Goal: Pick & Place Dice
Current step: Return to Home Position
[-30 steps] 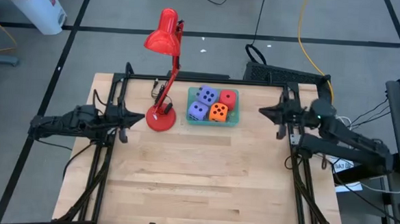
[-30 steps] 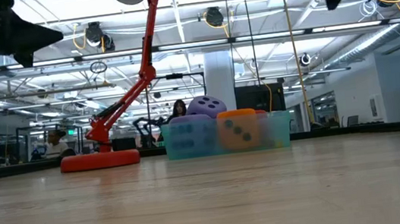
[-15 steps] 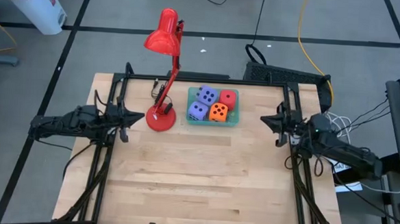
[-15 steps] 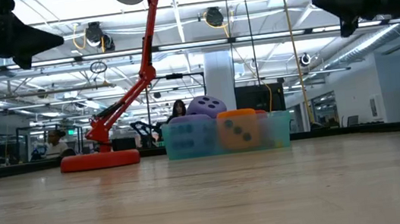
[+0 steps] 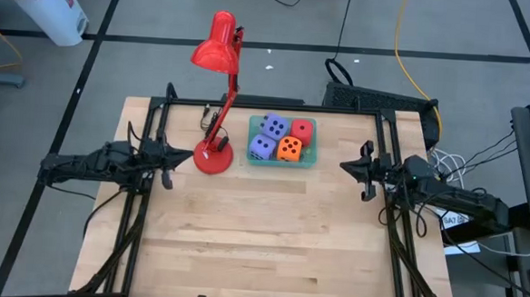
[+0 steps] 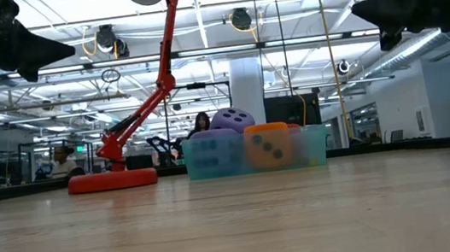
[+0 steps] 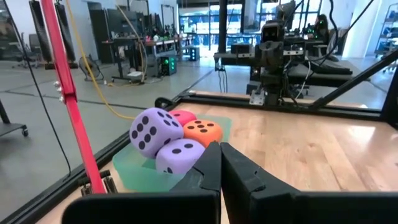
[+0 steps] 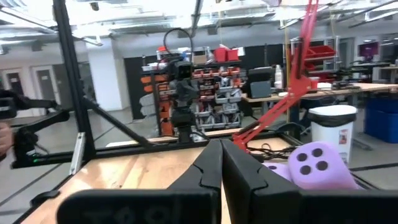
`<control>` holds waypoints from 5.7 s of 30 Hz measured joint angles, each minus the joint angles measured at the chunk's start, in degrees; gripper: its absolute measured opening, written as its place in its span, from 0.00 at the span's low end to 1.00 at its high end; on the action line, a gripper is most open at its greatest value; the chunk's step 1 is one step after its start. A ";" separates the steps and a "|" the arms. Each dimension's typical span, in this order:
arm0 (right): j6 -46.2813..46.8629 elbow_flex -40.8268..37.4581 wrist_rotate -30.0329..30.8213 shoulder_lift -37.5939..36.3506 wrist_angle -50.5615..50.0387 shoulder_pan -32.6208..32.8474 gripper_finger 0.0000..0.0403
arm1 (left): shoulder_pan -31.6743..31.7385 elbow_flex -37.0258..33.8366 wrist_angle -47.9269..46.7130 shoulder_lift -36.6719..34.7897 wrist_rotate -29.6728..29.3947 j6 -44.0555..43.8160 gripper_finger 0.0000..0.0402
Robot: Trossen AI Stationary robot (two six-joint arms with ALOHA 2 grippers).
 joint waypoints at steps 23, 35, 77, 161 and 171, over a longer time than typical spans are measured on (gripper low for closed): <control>-0.02 -5.29 2.20 0.00 8.11 0.00 0.00 | 0.02 -1.61 -0.55 0.83 -2.91 -1.12 0.02; -0.01 -5.38 2.18 0.00 8.03 0.00 0.00 | 0.02 -1.61 -2.38 0.96 -2.80 -1.31 0.08; -0.01 -5.44 2.16 0.00 8.01 0.00 0.00 | 0.02 -1.59 -2.38 0.96 -2.71 -1.46 0.08; -0.01 -5.44 2.15 0.02 8.00 -0.02 0.00 | 0.02 -1.58 -2.38 0.95 -2.71 -1.46 0.08; -0.01 -5.44 2.14 0.02 8.00 -0.02 0.00 | 0.02 -1.59 -2.38 0.94 -2.73 -1.46 0.08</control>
